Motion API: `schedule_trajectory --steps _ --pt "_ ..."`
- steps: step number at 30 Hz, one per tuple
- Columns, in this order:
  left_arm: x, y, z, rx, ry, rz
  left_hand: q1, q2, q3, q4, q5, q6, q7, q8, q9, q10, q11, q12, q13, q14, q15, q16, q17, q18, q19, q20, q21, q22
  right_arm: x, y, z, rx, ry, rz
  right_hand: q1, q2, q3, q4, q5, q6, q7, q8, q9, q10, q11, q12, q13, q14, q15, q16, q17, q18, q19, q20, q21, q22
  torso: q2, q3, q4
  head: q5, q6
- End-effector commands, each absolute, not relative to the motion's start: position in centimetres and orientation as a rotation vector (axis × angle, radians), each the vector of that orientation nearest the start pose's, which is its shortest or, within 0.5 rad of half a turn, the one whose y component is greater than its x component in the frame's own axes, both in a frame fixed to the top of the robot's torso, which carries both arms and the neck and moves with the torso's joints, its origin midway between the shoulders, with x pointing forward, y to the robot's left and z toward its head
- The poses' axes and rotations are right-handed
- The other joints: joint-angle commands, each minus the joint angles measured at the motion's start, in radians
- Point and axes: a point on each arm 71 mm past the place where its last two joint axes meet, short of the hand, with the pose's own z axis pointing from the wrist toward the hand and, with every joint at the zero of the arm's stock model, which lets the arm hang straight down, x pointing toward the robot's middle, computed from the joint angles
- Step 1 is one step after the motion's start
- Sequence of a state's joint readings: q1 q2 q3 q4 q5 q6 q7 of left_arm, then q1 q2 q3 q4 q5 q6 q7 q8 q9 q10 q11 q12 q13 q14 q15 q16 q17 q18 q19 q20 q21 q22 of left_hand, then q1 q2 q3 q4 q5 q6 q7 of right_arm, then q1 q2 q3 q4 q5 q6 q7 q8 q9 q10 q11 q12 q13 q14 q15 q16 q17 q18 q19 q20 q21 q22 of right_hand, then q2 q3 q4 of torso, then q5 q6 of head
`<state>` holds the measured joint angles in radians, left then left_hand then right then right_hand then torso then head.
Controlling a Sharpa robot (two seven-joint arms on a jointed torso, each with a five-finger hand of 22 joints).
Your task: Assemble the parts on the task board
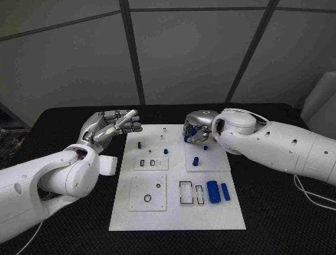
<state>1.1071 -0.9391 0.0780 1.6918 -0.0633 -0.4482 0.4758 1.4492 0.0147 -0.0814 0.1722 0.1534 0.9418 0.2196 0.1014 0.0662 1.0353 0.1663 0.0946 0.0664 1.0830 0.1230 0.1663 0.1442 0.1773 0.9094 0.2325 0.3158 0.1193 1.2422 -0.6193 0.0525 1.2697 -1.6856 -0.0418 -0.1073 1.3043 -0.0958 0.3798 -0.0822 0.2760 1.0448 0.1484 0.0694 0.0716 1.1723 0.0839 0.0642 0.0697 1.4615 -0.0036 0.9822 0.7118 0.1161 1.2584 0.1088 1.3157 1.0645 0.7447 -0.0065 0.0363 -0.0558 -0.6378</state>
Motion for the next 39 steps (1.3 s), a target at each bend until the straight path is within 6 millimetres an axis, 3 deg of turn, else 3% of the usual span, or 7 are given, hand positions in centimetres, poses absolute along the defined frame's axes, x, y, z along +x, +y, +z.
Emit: schedule_trajectory --steps 1,20,27,39 --pt "45.9 21.5 -15.6 -1.050 1.262 -1.572 0.005 0.000 -0.001 -0.005 -0.006 -0.001 0.006 -0.005 -0.002 0.001 0.006 -0.005 -0.001 0.002 0.002 -0.003 0.001 0.006 0.005 0.001 -0.003 -0.002 54.3 -15.4 -16.0 -0.428 1.741 0.455 0.007 0.001 0.007 -0.002 -0.003 0.009 -0.002 0.003 0.001 0.010 0.000 0.002 0.001 0.016 0.001 0.007 0.005 -0.018 0.008 -0.002 0.005 0.004 0.001 0.0001 -0.0002 -0.001 -0.002" --pt "46.0 21.5 -15.6 -1.053 1.265 -1.570 0.005 0.002 -0.001 -0.006 -0.006 -0.001 0.007 -0.007 -0.002 0.000 0.007 -0.008 -0.001 0.002 0.002 -0.006 0.002 0.006 0.005 0.001 -0.005 -0.003 54.4 -15.2 -15.8 -0.419 1.707 0.468 0.017 0.009 0.038 0.004 -0.018 0.042 -0.007 0.012 0.007 0.045 -0.008 0.004 0.003 0.015 -0.004 0.068 0.060 -0.026 0.028 -0.005 0.037 0.053 0.004 0.0002 -0.0019 0.002 -0.007" --pt "46.0 21.6 -15.7 -1.054 1.266 -1.568 0.005 0.004 -0.001 -0.006 -0.006 -0.001 0.007 -0.008 -0.001 0.000 0.007 -0.009 -0.001 0.002 0.002 -0.007 0.002 0.006 0.006 0.002 -0.005 -0.003 53.8 -15.1 -14.9 -0.390 1.607 0.504 0.017 0.009 0.047 0.010 -0.016 0.070 -0.014 0.021 0.015 0.076 -0.017 0.008 0.008 0.022 -0.010 0.119 0.116 -0.038 0.066 -0.011 0.074 0.119 0.004 0.0016 -0.0034 0.003 -0.003" --pt "46.1 21.7 -15.7 -1.056 1.268 -1.566 0.005 0.004 -0.001 -0.007 -0.007 -0.001 0.007 -0.008 -0.001 0.000 0.007 -0.009 -0.001 0.002 0.002 -0.007 0.003 0.006 0.006 0.002 -0.005 -0.003 53.9 -14.6 -13.8 -0.317 1.478 0.523 0.025 0.007 0.057 0.006 -0.022 0.070 -0.012 0.017 0.016 0.075 -0.016 0.001 0.006 0.020 -0.010 0.128 0.121 -0.038 0.066 -0.012 0.078 0.124 0.006 0.0006 -0.0003 0.002 0.006"
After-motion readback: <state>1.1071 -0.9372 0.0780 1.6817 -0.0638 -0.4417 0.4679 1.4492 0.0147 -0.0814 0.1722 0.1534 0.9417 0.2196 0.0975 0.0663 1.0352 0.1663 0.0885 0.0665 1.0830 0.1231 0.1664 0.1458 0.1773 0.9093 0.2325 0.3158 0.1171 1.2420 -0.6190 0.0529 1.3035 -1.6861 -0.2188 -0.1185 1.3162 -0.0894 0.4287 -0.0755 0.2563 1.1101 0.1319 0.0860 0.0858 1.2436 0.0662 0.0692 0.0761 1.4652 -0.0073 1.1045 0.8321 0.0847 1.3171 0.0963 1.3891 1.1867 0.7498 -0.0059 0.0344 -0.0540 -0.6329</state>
